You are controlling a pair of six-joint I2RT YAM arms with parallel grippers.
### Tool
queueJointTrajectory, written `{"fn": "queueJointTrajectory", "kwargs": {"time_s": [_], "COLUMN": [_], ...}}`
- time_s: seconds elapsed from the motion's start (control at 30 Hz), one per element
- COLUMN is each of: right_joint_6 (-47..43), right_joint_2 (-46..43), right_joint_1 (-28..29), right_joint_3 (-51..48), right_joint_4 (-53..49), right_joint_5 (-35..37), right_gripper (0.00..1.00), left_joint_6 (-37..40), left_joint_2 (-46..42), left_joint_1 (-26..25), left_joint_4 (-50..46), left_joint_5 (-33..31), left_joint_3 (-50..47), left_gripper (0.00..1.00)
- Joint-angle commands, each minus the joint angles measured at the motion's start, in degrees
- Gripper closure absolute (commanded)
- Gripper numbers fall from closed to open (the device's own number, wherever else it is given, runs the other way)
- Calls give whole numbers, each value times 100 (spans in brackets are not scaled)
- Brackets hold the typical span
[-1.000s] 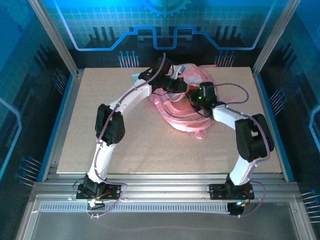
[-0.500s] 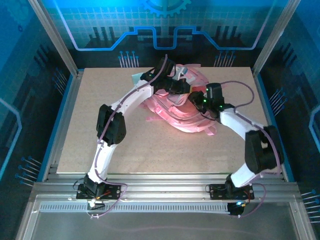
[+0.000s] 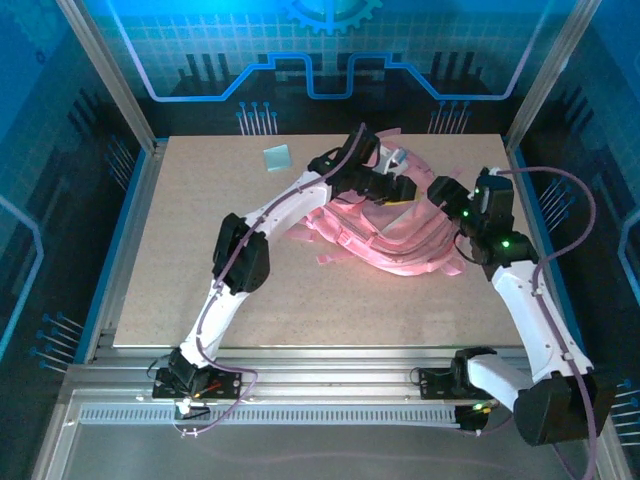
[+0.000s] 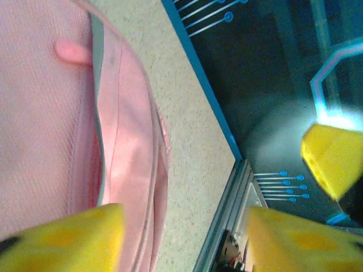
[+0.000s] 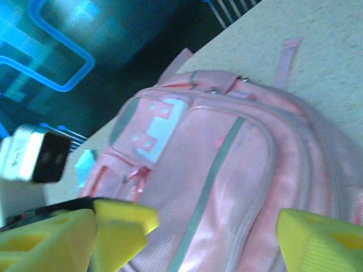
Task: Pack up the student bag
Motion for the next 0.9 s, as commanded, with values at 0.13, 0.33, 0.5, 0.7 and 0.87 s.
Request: {"fn": "queueJointTrajectory", "kwargs": {"time_s": [0.13, 0.33, 0.5, 0.7, 0.87], "right_joint_6": [-696, -1327, -1454, -1272, -1163], "right_joint_2": [898, 2483, 3524, 3508, 3027], "right_joint_1": [-584, -768, -773, -751, -730], "right_joint_3": [232, 946, 1462, 1134, 474], "right_joint_4": [-61, 164, 225, 99, 7], "right_joint_5": [-582, -1679, -2124, -1828, -1671], "right_gripper": [8, 10, 38, 71, 71], "left_joint_6": [80, -348, -531, -500, -383], "left_joint_2": [-1882, -2800, -3007, -2036, -1137], "left_joint_1": [151, 534, 644, 827, 863], "left_joint_4": [524, 1111, 1816, 2051, 2354], "left_joint_5": [-1326, -2211, -2908, -2877, -2727], "left_joint_3": [-2218, -4153, -5120, -4479, -3596], "left_gripper": [14, 1, 1, 1, 1]}}
